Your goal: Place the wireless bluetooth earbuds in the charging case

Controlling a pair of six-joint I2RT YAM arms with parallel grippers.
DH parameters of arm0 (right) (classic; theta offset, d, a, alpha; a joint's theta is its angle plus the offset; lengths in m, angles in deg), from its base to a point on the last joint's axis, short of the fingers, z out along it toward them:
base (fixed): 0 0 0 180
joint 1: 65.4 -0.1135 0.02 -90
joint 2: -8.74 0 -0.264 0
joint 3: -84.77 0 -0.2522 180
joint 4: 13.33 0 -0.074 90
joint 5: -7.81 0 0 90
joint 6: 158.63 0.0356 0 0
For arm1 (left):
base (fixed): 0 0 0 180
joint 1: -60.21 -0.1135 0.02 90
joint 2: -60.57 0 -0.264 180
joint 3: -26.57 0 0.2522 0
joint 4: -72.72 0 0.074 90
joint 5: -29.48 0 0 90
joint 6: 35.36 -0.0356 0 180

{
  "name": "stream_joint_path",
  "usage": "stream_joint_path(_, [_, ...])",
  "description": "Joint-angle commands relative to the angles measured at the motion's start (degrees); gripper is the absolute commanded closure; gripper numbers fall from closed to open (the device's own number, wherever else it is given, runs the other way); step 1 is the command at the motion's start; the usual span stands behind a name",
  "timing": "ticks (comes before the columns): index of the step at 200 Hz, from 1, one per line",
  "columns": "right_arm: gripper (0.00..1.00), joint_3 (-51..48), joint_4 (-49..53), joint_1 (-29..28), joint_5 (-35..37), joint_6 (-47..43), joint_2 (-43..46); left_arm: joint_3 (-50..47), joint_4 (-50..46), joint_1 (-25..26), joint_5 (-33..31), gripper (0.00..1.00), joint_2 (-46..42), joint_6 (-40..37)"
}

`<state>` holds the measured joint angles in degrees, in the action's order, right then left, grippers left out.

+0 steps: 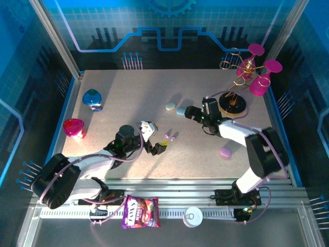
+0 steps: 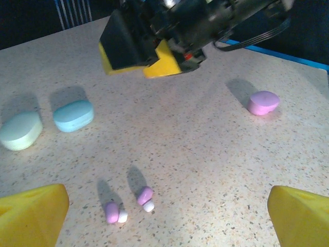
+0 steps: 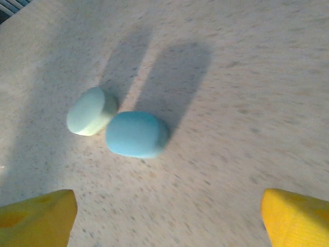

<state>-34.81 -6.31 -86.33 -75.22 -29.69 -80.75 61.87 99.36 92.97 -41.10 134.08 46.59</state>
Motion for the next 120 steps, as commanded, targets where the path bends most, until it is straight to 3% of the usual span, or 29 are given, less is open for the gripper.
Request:
stream_joint_path(1, [0.00,-4.6,13.3,0.4,10.5,-5.7,7.7,2.7,3.1,0.9,3.4,0.01,1.9,-2.0])
stream_joint_path(20, [0.00,-8.8,20.4,2.4,11.5,-6.3,14.9,3.7,3.8,1.4,4.4,0.01,3.1,-2.0])
stream_joint_path(61, [0.00,-16.3,28.3,9.6,5.6,-6.0,25.1,5.5,5.2,2.0,5.8,0.01,5.5,-1.5])
stream_joint_path(91, [0.00,-20.8,25.7,15.1,-3.1,-5.3,26.3,6.2,5.9,2.5,6.1,0.01,6.3,-1.1])
stream_joint_path(120, [0.00,-21.1,28.1,15.7,-6.3,-4.0,26.0,6.3,5.3,2.8,6.2,0.01,5.6,-1.0])
